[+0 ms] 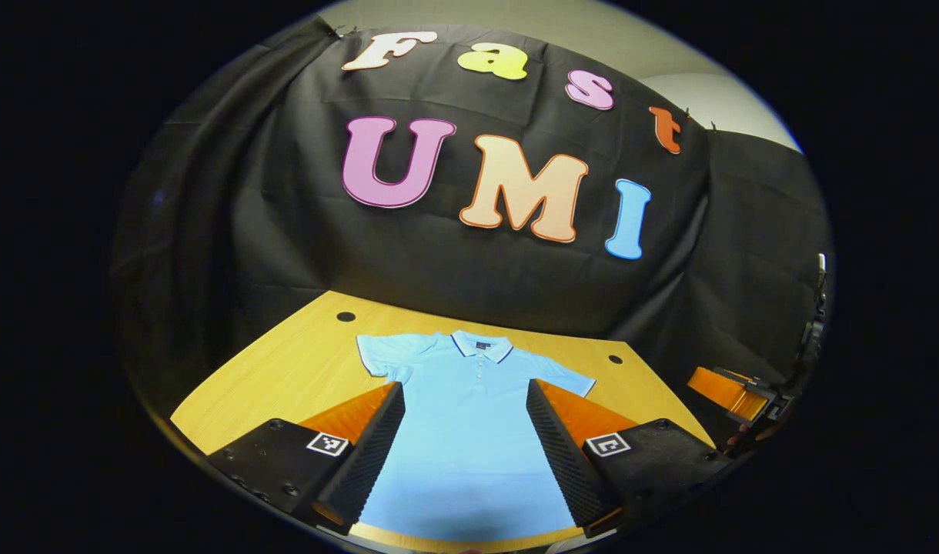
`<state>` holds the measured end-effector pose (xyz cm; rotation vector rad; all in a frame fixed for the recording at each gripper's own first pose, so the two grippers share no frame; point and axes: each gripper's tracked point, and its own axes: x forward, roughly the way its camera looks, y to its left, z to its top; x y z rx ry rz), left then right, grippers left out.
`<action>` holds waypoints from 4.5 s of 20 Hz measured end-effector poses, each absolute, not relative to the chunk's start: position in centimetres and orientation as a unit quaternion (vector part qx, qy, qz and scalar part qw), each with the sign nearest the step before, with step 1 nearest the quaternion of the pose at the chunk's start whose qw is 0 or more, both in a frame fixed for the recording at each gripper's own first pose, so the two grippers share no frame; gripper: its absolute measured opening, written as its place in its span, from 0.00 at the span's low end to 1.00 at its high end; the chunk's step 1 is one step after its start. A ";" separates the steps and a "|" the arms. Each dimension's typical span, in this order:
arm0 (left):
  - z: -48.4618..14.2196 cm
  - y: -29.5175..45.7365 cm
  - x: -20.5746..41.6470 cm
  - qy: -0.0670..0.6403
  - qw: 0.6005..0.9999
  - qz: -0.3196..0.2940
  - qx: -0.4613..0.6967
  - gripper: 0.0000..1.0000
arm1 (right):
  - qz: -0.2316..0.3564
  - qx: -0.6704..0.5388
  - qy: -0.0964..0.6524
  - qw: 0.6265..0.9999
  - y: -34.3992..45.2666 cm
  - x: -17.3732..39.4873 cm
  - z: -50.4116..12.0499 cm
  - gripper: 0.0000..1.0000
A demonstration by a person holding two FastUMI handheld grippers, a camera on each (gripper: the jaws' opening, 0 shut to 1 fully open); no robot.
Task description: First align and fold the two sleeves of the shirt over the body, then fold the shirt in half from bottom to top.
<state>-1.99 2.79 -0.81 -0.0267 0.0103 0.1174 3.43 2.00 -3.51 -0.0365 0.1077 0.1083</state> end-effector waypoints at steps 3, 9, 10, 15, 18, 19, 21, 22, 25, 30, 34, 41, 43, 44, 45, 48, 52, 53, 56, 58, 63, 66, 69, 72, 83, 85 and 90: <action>-1.0 3.6 -2.5 0.008 0.997 0.068 -0.017 0.95 | 0.058 -0.033 0.063 0.996 2.2 4.9 -4.1 0.98; -1.7 5.6 -2.7 0.017 0.996 0.089 -0.008 0.95 | 0.055 -0.042 0.081 0.994 1.0 10.8 -4.7 0.98; -1.8 5.8 -2.8 0.018 0.995 0.093 -0.009 0.95 | 0.054 -0.043 0.085 0.994 0.6 12.0 -4.8 0.98; -2.8 6.6 -2.8 0.029 0.992 0.119 -0.030 0.95 | 0.055 -0.060 0.101 0.992 -0.7 19.0 -5.5 0.98; -3.2 7.1 -3.0 0.034 0.989 0.136 -0.035 0.95 | 0.053 -0.075 0.118 0.989 -1.5 23.7 -7.2 0.98; -3.4 7.2 -3.1 0.037 0.989 0.142 -0.035 0.95 | 0.048 -0.078 0.127 0.988 -2.0 25.3 -8.0 0.95; -3.5 7.4 -3.0 0.039 0.987 0.151 -0.034 0.95 | 0.037 -0.079 0.146 0.986 -3.2 28.4 -10.1 0.95; -3.7 7.4 -2.9 0.040 0.987 0.155 -0.034 0.96 | 0.031 -0.073 0.156 0.985 -3.7 29.5 -11.2 0.98; -5.3 7.4 -2.7 0.058 0.983 0.167 -0.040 0.95 | 0.019 -0.070 0.180 0.981 -5.3 32.6 -14.3 0.94; -6.9 5.2 -1.9 0.070 0.985 0.150 -0.053 0.96 | 0.014 -0.068 0.234 0.970 -6.9 35.2 -20.0 0.94; -7.6 3.5 -1.6 0.081 0.986 0.144 -0.026 0.96 | 0.009 -0.073 0.259 0.963 -7.8 36.1 -23.2 0.98; -8.1 1.6 -1.5 0.088 0.987 0.133 -0.025 0.96 | 0.009 -0.086 0.263 0.961 -8.3 36.8 -24.4 0.94; -8.2 1.6 -1.5 0.090 0.986 0.135 -0.027 0.96 | 0.013 -0.103 0.259 0.960 -8.6 36.8 -24.4 0.87; -8.1 1.6 -1.6 0.090 0.986 0.136 -0.027 0.96 | 0.017 -0.100 0.259 0.960 -8.1 36.8 -24.5 0.84; -8.2 1.5 -1.6 0.090 0.986 0.138 -0.029 0.96 | 0.020 -0.099 0.259 0.961 -8.0 36.7 -24.5 0.75; -8.6 1.4 -2.3 0.088 0.985 0.144 -0.034 0.96 | 0.035 -0.094 0.261 0.960 -7.3 36.7 -25.0 0.52; -8.9 1.1 -2.9 0.085 0.984 0.150 -0.041 0.96 | 0.038 -0.080 0.267 0.960 -6.7 36.4 -25.2 0.14; -8.9 1.0 -3.0 0.083 0.984 0.150 -0.043 0.96 | 0.038 -0.077 0.269 0.959 -6.6 36.4 -25.1 0.06; -9.1 0.8 -3.0 0.079 0.985 0.148 -0.048 0.96 | 0.034 -0.074 0.273 0.959 -6.6 36.1 -24.9 0.06; -9.3 0.8 -2.9 0.081 0.985 0.144 -0.049 0.96 | 0.033 -0.069 0.263 0.962 -6.1 35.9 -23.8 0.06; -9.1 1.5 -2.2 0.076 0.987 0.133 -0.046 0.96 | 0.067 0.008 0.201 0.977 -1.1 36.0 -18.7 0.05; -8.7 2.3 -1.6 0.076 0.989 0.117 -0.043 0.95 | 0.105 0.056 0.192 0.974 3.4 35.6 -17.9 0.05; -8.5 3.5 -0.5 0.084 0.991 0.095 -0.032 0.96 | 0.134 0.070 0.208 0.966 7.9 35.3 -19.5 0.05; -8.2 5.0 0.8 0.090 0.993 0.074 -0.025 0.96 | 0.143 0.098 0.235 0.956 11.2 35.1 -22.1 0.05; -6.5 12.3 10.0 0.103 0.994 0.014 -0.032 0.95 | 0.134 0.044 0.230 0.963 13.3 31.3 -22.6 0.98; -6.2 14.2 12.3 0.103 0.994 0.012 -0.020 0.96 | 0.126 0.036 0.227 0.965 12.9 29.6 -22.1 0.97; -5.5 19.3 18.4 0.094 0.995 0.021 0.007 0.95 | 0.091 0.020 0.228 0.969 10.9 24.7 -21.3 0.98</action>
